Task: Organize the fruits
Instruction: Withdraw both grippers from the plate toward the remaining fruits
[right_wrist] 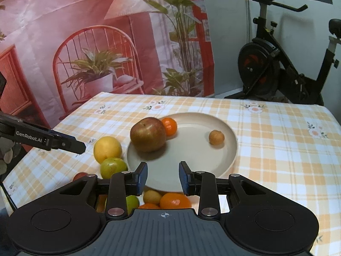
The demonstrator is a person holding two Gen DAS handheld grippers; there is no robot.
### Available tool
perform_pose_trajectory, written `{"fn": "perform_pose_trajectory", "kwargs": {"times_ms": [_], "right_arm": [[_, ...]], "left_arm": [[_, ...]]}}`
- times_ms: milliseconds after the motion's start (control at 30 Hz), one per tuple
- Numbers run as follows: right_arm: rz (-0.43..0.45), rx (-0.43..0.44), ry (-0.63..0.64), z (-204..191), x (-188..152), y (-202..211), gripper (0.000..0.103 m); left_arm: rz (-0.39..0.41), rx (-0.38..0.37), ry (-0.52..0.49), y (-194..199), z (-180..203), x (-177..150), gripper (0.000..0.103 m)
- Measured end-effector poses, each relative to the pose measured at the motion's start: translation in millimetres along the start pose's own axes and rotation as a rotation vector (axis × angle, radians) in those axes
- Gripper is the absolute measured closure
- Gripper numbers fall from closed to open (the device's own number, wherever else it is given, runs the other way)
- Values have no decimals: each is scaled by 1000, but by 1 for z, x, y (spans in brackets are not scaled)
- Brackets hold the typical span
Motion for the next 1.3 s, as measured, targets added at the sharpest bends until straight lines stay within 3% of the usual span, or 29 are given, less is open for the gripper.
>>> {"fn": "perform_pose_trajectory", "kwargs": {"times_ms": [667, 933, 1300], "right_arm": [[-38, 33, 28, -24, -25, 28, 68], [-82, 70, 62, -39, -35, 30, 46], [-157, 132, 137, -66, -54, 31, 36]], "left_arm": [[6, -33, -24, 16, 23, -31, 59], [5, -21, -9, 18, 20, -37, 59], [-1, -30, 2, 21, 24, -45, 59]]}}
Point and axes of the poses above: each gripper's, at about its wrist camera, not at the fingertips, and y roughly against the way its jaws point, z to its right, x to its top, the point moved 8 cm from there along -y, roughly the way its jaws point, and after that the axes turned 5 degrees about -x, right-handed, at the moved point
